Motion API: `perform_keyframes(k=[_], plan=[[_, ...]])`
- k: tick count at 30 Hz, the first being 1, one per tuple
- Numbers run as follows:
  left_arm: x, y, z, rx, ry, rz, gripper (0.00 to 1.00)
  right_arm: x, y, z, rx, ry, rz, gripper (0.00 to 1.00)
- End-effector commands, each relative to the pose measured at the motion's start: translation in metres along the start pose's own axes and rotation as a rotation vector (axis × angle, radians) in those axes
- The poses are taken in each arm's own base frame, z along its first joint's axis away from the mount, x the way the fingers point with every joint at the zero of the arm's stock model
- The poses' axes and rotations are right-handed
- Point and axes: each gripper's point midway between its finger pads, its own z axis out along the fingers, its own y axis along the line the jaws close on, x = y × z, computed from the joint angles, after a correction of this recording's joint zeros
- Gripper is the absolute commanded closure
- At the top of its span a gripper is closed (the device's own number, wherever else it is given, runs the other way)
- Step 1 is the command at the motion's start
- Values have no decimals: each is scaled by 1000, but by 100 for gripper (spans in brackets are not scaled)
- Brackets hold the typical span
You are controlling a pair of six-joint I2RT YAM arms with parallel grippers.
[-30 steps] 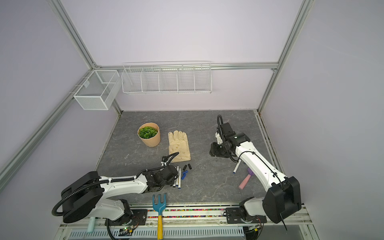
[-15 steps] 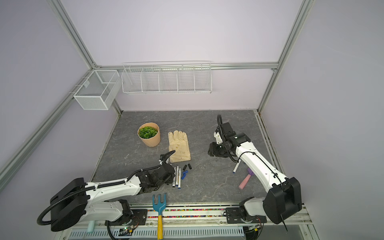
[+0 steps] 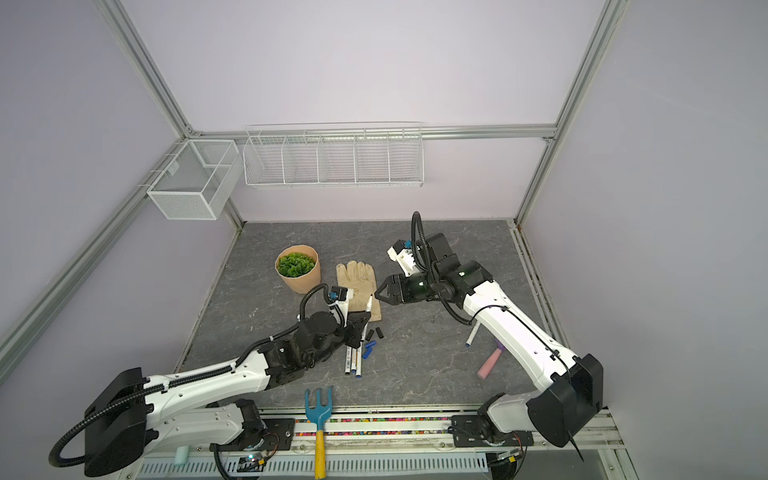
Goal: Insert the pens into the pen caps
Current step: 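Grasp a black-tipped white marker with the left gripper while the right approaches, then hold the marker upright with the left gripper while the right lowers toward black caps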
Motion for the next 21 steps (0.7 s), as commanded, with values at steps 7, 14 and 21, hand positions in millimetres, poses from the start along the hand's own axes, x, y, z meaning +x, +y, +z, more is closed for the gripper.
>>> perform_keyframes(k=[7, 14, 21], plan=[[-35, -40, 5, 112, -81, 36, 100, 5, -23, 28, 49, 56, 58, 45], [-32, -45, 4, 130, -85, 25, 100, 6, -27, 38, 32, 68, 80, 72], [-44, -44, 8, 102, -137, 46, 100, 11, -20, 36, -12, 82, 77, 93]])
